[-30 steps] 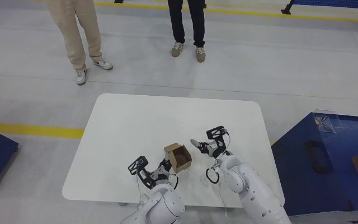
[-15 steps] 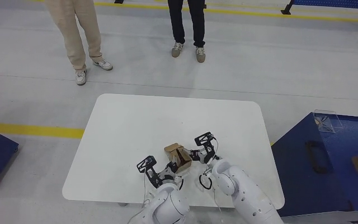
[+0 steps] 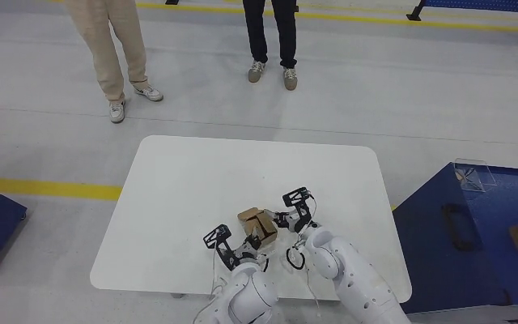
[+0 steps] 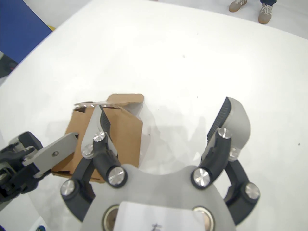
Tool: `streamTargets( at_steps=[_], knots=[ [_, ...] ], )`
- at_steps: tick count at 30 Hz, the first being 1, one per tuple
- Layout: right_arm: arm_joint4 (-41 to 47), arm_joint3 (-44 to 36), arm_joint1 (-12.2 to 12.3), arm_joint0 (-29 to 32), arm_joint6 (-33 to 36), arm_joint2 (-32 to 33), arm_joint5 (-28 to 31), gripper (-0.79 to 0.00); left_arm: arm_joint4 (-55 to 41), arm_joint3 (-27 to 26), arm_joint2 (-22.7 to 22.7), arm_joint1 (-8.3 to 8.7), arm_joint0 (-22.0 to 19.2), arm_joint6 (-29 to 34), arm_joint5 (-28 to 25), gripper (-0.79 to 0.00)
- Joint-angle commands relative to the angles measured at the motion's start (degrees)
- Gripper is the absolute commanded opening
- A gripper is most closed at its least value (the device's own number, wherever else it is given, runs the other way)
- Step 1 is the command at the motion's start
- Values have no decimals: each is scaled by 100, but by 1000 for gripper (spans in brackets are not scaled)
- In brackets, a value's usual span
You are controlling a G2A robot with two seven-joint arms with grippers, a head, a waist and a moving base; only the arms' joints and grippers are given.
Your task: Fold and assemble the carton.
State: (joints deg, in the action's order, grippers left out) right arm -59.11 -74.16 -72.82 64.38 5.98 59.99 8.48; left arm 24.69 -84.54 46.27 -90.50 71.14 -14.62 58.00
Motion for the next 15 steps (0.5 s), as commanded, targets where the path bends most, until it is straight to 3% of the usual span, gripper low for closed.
streamTargets(
  at_steps=[1, 5, 8, 11, 15],
  knots=[
    [123, -145, 43, 122, -74, 177, 259, 0, -22, -332, 87, -41, 136, -208, 0, 0],
    [141, -564, 193, 486, 113, 638, 895, 0, -476, -1018, 436, -156, 466, -695, -112, 0],
    [66, -782, 299, 758, 480, 897, 1364, 0, -1165, -1275, 687, -298, 702, -1223, -767, 0],
    [-149, -871, 370, 939, 757, 1005, 1701, 0, -1708, -1258, 734, -422, 847, -1660, -1484, 0],
    [-684, -844, 403, 1015, 881, 910, 1758, 0, -1838, -1130, 627, -509, 863, -1918, -2038, 0]
  ],
)
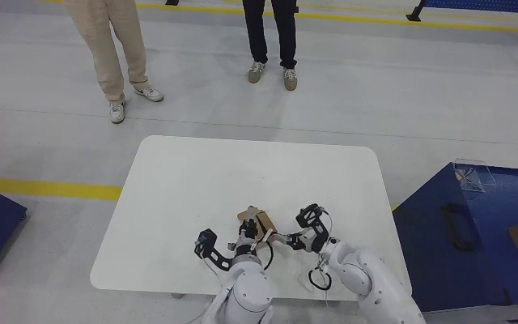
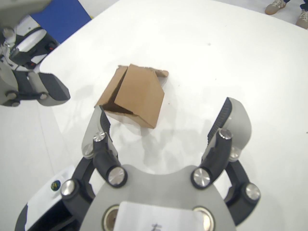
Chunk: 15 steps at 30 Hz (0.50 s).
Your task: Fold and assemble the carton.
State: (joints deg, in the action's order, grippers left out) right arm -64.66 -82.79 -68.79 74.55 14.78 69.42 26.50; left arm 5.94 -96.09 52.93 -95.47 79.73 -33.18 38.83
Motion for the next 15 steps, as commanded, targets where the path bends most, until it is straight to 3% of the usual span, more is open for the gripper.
streamTargets(
  at_steps=[1, 15],
  knots=[
    [-285, 53, -6, -23, -40, -84, -136, 0, 60, 55, -75, -25, 18, -114, -197, 0],
    [-1156, 1308, -319, -985, -892, -946, -1669, 0, 73, 67, -87, -29, 21, -123, -208, 0]
  ],
)
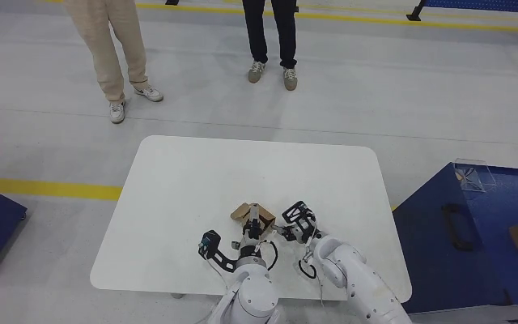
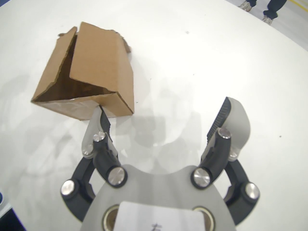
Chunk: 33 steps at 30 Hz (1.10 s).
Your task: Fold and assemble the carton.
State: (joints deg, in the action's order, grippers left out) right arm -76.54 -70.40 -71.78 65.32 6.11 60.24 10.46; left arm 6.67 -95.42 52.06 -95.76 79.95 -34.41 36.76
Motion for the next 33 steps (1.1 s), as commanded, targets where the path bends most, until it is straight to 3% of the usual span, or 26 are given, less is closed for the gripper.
streamTargets(
  at_steps=[1, 21, 33],
  knots=[
    [133, 144, -49, -138, -47, -55, -96, 0, 0, 0, 0, 0, 0, 0, 0, 0],
    [1231, 1851, -668, -1530, -395, -711, -540, 0, 0, 0, 0, 0, 0, 0, 0, 0],
    [1231, 1851, -668, -1530, -395, -711, -540, 0, -26, -31, 23, -2, 0, -4, -62, 0]
  ],
)
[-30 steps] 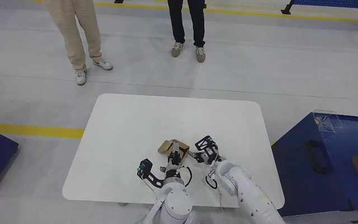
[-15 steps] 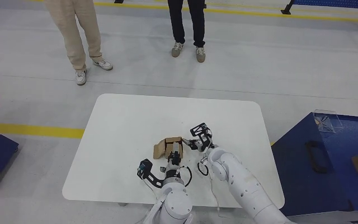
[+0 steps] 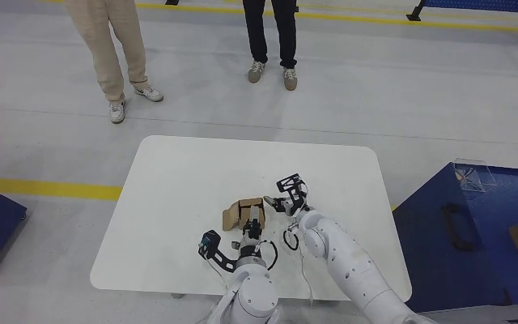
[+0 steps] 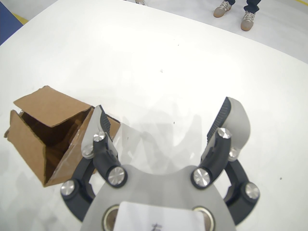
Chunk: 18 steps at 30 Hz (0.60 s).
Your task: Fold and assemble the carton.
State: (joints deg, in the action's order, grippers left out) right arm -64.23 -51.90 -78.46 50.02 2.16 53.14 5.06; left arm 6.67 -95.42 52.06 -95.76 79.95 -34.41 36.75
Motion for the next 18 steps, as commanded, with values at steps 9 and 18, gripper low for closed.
streamTargets(
  at_steps=[9, 18],
  knots=[
    [397, -1033, 24, 518, -477, 358, -228, 0, -1703, 398, 779, -55, 165, 576, -2991, 0],
    [279, -1167, -15, 496, -345, 304, -420, 0, -2138, 1172, 1044, -60, 86, 1025, -4546, 0]
  ],
)
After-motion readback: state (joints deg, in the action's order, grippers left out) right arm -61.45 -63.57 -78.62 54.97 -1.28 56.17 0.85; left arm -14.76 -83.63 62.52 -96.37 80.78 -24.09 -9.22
